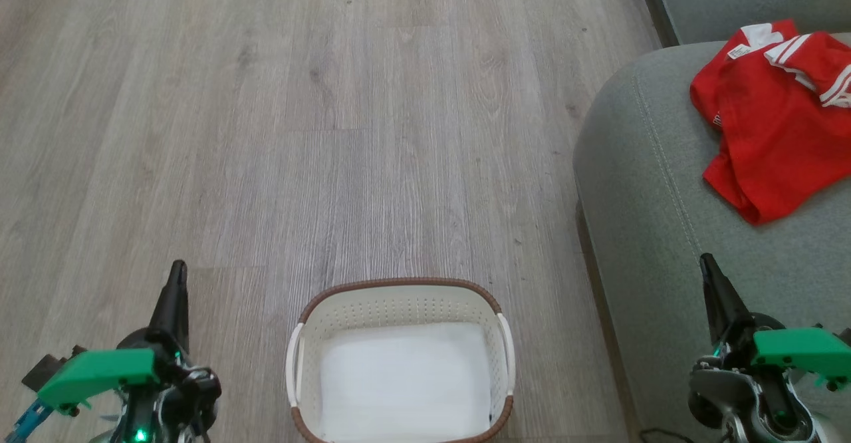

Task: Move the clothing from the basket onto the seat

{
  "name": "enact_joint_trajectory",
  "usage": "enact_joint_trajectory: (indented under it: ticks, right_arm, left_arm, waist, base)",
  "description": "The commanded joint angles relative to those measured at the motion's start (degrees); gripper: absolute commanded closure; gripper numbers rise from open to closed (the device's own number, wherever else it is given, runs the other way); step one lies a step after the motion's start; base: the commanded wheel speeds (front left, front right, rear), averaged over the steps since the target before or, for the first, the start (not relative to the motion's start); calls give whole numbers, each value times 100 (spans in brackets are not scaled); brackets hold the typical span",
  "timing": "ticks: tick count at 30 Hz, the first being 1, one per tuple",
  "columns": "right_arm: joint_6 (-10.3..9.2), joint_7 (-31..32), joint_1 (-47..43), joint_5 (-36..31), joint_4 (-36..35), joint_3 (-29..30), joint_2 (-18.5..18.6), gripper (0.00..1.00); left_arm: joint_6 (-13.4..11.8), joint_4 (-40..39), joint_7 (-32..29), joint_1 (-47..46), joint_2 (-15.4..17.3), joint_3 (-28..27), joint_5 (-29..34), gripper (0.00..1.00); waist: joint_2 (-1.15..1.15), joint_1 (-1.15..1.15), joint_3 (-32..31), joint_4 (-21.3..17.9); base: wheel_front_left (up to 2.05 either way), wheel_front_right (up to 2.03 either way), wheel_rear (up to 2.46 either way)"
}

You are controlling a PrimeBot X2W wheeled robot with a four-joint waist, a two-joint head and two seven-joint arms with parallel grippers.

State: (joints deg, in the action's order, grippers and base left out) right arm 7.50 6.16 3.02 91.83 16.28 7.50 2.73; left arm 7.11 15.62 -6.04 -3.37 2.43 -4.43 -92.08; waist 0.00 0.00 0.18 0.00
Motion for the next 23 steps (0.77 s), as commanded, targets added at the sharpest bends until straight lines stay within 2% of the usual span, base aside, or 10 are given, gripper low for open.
enact_joint_trajectory:
  ticks: [1, 23]
  right_arm:
    - [-1, 32, 316, 34, -225, -99, 15, 100]
    - [-1, 32, 316, 35, -225, -99, 15, 100]
  left_arm:
    - [37, -157, -48, -282, 47, -212, -5, 100]
    - [37, -157, -49, -282, 46, -213, -4, 100]
  waist:
    - [0, 0, 0, 0]
    - [0, 0, 0, 0]
  base:
    - [0, 0, 0]
    - [0, 0, 0]
